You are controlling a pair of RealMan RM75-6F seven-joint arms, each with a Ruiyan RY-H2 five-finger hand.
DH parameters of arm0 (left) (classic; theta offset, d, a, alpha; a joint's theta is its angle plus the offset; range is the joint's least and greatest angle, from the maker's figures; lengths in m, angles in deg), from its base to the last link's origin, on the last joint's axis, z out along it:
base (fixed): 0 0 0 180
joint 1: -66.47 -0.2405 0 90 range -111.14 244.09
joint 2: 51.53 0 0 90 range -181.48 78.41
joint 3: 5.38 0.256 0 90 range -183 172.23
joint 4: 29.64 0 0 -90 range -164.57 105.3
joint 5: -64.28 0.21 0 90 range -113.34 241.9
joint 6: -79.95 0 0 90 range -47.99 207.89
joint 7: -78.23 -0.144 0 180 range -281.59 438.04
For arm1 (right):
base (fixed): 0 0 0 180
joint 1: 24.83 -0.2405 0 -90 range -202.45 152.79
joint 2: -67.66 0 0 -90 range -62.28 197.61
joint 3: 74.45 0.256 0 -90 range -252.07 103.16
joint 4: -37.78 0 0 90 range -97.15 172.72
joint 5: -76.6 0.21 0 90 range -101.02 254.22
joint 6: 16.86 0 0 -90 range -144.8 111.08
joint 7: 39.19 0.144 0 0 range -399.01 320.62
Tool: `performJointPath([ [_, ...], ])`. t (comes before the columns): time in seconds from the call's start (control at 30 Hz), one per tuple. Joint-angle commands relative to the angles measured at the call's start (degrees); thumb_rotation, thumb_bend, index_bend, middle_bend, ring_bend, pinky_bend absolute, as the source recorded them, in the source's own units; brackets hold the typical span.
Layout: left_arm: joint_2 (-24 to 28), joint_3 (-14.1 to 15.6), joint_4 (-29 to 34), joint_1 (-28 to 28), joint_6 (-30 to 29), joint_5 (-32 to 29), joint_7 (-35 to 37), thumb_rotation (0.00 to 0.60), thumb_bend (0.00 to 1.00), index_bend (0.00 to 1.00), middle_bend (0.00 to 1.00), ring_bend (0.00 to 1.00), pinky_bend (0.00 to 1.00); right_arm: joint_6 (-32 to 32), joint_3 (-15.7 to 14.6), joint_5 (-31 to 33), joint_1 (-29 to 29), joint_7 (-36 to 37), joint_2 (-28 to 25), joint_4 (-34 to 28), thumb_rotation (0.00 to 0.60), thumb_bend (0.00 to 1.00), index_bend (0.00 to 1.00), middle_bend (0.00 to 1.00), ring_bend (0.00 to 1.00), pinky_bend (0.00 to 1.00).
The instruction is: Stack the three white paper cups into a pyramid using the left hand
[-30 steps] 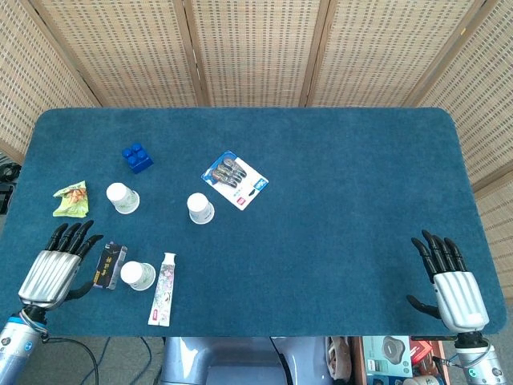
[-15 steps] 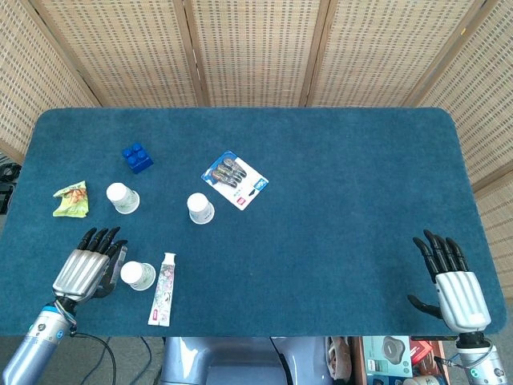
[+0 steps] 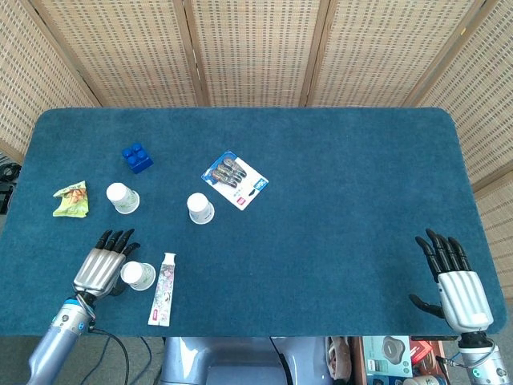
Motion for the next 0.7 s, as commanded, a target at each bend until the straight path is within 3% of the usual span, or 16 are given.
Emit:
performJointPath([
  [0.03,-0.47,0.24,-0.08,0.30,-0.36,-0.27,-0.28,0.600,0.25,0.25,0.00,0.00,0.00,0.06,-0.02,0.01,-0.02,-0.02,0.00,-0.01,0.600,0.14,0.00,0.00,0.00,0.00],
  [0.7,-1.25,2.01,0.21,2.24,-1.93,-1.56,-0.62,0.600,0.25,0.40,0.00,0.00,0.00,-0.09,-0.17,-0.36,0.02,0.56,-0.13,-0.04,0.600,0.14,0.00,0.00,0.00,0.00],
])
